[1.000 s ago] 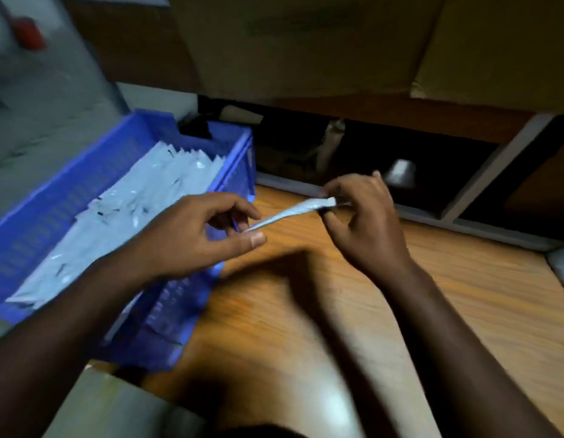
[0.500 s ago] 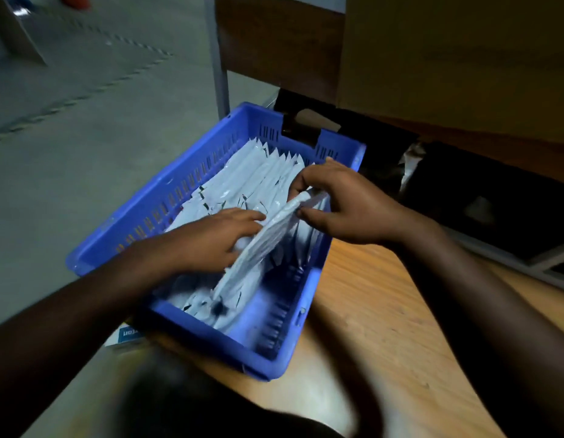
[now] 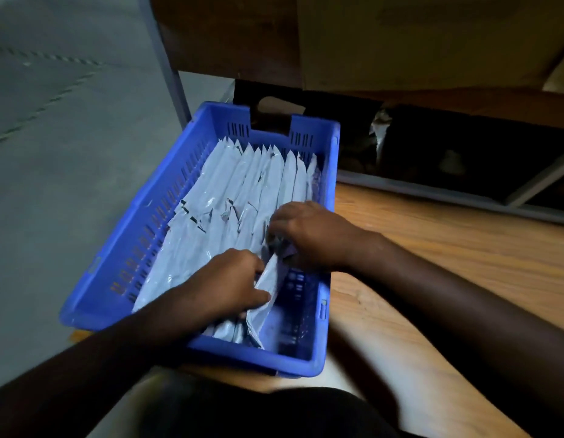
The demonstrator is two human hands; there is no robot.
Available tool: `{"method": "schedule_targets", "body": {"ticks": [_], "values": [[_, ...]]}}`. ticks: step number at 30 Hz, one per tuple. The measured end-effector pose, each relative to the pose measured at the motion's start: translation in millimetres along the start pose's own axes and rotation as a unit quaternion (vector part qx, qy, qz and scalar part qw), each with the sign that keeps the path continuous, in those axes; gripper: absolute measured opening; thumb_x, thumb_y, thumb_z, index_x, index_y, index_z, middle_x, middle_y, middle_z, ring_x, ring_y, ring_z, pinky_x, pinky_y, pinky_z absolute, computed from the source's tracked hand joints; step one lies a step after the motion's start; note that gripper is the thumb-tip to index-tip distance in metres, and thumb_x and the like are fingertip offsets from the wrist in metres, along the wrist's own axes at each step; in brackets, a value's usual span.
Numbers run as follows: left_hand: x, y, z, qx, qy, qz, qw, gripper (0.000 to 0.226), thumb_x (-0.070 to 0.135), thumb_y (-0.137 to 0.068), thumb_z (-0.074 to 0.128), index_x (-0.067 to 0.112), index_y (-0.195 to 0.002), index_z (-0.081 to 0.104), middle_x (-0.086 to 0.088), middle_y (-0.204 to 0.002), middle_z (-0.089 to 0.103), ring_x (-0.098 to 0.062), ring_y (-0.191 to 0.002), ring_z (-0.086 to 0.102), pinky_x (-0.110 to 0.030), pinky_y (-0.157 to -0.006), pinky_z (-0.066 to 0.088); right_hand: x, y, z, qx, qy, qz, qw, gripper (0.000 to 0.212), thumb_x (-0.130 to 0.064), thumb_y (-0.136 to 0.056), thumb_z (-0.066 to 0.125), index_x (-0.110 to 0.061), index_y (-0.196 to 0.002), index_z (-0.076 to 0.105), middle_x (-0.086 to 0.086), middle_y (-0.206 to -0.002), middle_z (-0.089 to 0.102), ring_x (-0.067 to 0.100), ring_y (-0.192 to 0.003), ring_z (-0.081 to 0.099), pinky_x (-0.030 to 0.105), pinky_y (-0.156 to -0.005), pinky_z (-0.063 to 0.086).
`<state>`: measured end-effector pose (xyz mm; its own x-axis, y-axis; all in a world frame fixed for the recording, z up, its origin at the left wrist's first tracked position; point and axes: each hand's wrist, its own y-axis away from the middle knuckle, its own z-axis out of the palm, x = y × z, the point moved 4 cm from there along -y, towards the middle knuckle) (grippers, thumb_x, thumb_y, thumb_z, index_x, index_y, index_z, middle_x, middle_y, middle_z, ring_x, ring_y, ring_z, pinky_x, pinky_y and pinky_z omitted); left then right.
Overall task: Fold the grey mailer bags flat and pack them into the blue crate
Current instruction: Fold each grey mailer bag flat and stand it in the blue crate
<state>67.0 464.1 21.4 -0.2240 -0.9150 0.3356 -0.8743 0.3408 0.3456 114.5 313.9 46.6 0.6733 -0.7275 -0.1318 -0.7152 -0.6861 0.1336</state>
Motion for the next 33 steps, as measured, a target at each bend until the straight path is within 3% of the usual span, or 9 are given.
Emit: {"method": "schedule_targets", "body": {"ticks": [3,6,9,14,20,24,28,30,33], "values": [[-0.1,2.2,4.6,0.011,-0.026,-0.026,0.999,0.027,0.028,-0.082,0.071,0.011,-0.096,0.055,-0.007,-0.079,0.064,-0.026,-0.073,0.069,-0.039,-0.066,0.055,5.2,-0.4,-8.2,0.057,-0.015,0.089,0.994,0.051,-0.028,-0.085,0.072,-0.014,-0.130,0.052,0.012,-0.121,0.059,0.036,-0.111,0.057,0.046,-0.085,0.052],[3.8,3.6,7.2,0.011,-0.031,-0.024,0.999,0.065,0.036,-0.081,0.078,0.015,-0.133,0.046,-0.012,-0.106,0.065,-0.033,-0.099,0.066,-0.036,-0.075,0.052,-3.0,-8.6,-3.0,-0.015,-0.017,0.178,0.984,0.053,-0.037,-0.093,0.063,-0.013,-0.134,0.040,0.014,-0.119,0.063,0.037,-0.109,0.062,0.039,-0.074,0.045],[2.1,6.5,8.2,-0.007,0.010,-0.013,1.000,0.079,0.042,-0.075,0.083,0.021,-0.139,0.042,-0.003,-0.090,0.068,-0.022,-0.084,0.070,-0.035,-0.071,0.055,-13.5,-23.2,6.0,-0.099,0.004,0.212,0.972,0.058,-0.037,-0.096,0.061,-0.009,-0.139,0.034,0.010,-0.117,0.064,0.035,-0.106,0.064,0.038,-0.072,0.039],[-9.1,12.2,14.0,-0.051,-0.002,0.023,0.998,0.088,0.049,-0.066,0.088,0.028,-0.134,0.034,0.002,-0.083,0.067,-0.018,-0.080,0.065,-0.043,-0.074,0.055,-13.0,-36.1,15.6,-0.115,-0.245,0.275,0.922,0.082,-0.007,-0.087,0.074,-0.005,-0.146,0.018,0.018,-0.089,0.063,0.029,-0.063,0.064,0.033,-0.042,0.046],[-20.1,15.1,19.5,-0.114,0.104,0.050,0.987,0.082,0.035,-0.070,0.092,0.029,-0.132,0.039,0.007,-0.087,0.067,0.002,-0.067,0.059,-0.019,-0.059,0.044,-13.3,-36.5,21.1,-0.027,-0.307,0.309,0.900,0.052,0.003,-0.085,0.064,-0.005,-0.123,0.029,0.013,-0.083,0.056,0.024,-0.068,0.057,0.033,-0.049,0.042],[-18.3,18.8,7.9,-0.068,0.043,0.106,0.991,0.059,0.058,-0.075,0.082,0.040,-0.122,0.050,0.010,-0.081,0.062,0.000,-0.072,0.057,-0.026,-0.063,0.043,-20.4,-34.2,18.1,-0.062,-0.252,0.321,0.911,0.055,-0.008,-0.083,0.073,-0.004,-0.121,0.032,0.018,-0.096,0.063,0.031,-0.073,0.067,0.033,-0.044,0.049],[-18.6,7.5,-5.1,0.081,-0.111,0.190,0.972,0.071,0.079,-0.079,0.061,0.030,-0.129,0.053,0.009,-0.129,0.047,-0.016,-0.122,0.046,-0.036,-0.092,0.046,-12.8,-35.3,6.3,-0.096,-0.219,0.358,0.903,0.057,-0.016,-0.087,0.076,-0.006,-0.126,0.036,0.021,-0.117,0.061,0.039,-0.106,0.066,0.047,-0.074,0.060],[-24.3,-3.2,3.9,0.020,-0.134,0.187,0.973,0.106,0.087,-0.074,0.054,0.021,-0.154,0.030,-0.003,-0.163,0.019,-0.028,-0.153,0.015,-0.047,-0.122,0.027,-11.4,-36.1,4.2,-0.115,-0.279,0.366,0.880,0.047,-0.020,-0.099,0.062,-0.004,-0.139,0.041,0.024,-0.141,0.050,0.043,-0.126,0.056,0.053,-0.103,0.050],[-31.1,-10.4,15.0,-0.053,-0.195,0.122,0.972,0.137,0.093,-0.069,0.053,0.016,-0.162,-0.013,-0.004,-0.168,-0.024,-0.025,-0.152,-0.030,-0.052,-0.125,-0.012,-17.4,-42.2,6.6,-0.106,-0.307,0.398,0.858,0.035,-0.015,-0.107,0.042,0.008,-0.131,0.052,0.026,-0.136,0.051,0.044,-0.117,0.062,0.050,-0.104,0.051]]}}
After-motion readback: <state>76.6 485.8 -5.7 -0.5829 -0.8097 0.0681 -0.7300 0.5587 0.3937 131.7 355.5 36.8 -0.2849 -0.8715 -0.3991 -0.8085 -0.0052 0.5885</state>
